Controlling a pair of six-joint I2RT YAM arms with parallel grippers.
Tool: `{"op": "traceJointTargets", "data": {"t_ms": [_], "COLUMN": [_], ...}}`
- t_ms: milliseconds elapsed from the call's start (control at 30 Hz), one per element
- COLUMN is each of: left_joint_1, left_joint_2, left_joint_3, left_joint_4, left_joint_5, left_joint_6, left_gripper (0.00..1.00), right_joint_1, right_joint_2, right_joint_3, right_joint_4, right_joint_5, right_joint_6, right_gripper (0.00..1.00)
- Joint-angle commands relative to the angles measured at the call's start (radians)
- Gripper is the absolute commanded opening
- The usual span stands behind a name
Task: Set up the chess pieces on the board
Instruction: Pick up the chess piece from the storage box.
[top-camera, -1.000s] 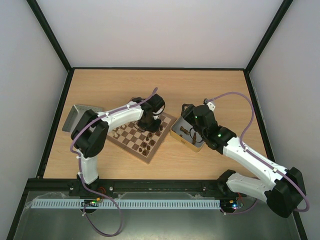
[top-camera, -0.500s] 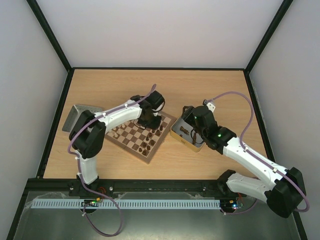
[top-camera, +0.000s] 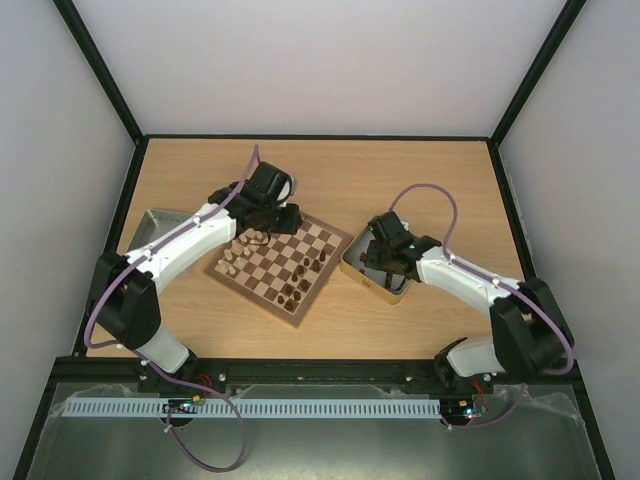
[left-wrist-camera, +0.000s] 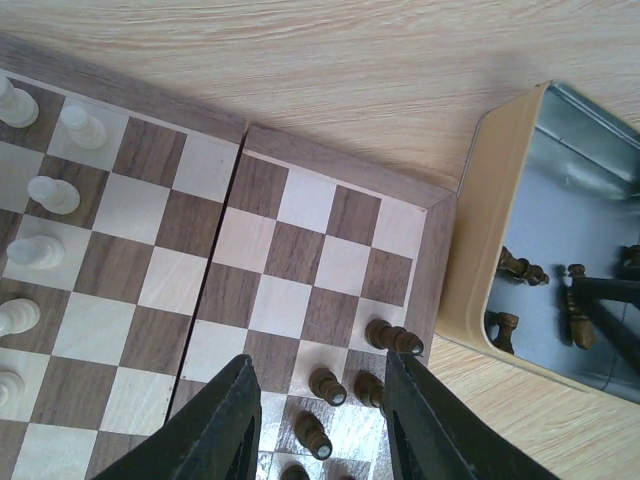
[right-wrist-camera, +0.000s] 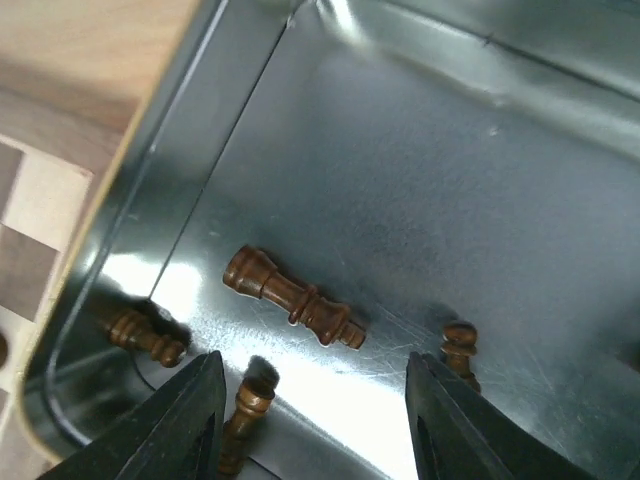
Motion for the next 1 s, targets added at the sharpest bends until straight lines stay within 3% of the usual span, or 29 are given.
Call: {"op": "traceJointTargets", "data": {"t_ms": [0, 167, 400, 667, 867, 967], "left_joint_1": [0.013, 0.024, 0.033, 0.037, 0.038, 0.037], "left_joint_2": [-0.04, -0.059, -0.065, -0.07, -0.068, -0.067], "left_joint_3": [-0.046, -0.07, -0.091, -0.095, -0.099, -0.098], "left_joint_4": [0.058, 0.06, 0.074, 0.084, 0.086, 0.087], "left_joint_5": [0.047, 0.051, 0.069, 0.072, 0.074, 0.078], "left_joint_6": [-0.008, 0.002, 0.007, 0.007, 0.007, 0.007], "left_gripper": [0.36, 0.37, 0.36, 0.36, 0.36, 0.36], "right_joint_1": [-0.008, -0.011, -0.02, -0.042, -0.053, -0.055], "right_joint_2": [0.101, 0.216, 0.333, 0.388, 0.397, 0.406], "right_joint_3": [0.084, 0.157, 0.208, 0.214, 0.197, 0.196], "right_joint_4": [-0.078, -0.095, -0.113, -0.066, -0.005, 0.017], "right_joint_5": [-0.061, -0.099, -0.026, 0.069, 0.096, 0.12], "right_joint_6": [-0.17, -0.236, -0.256, -0.223, -0.198, -0.198], "right_gripper": [0.5, 0.49, 0.44, 0.31, 0.3, 0.34]}}
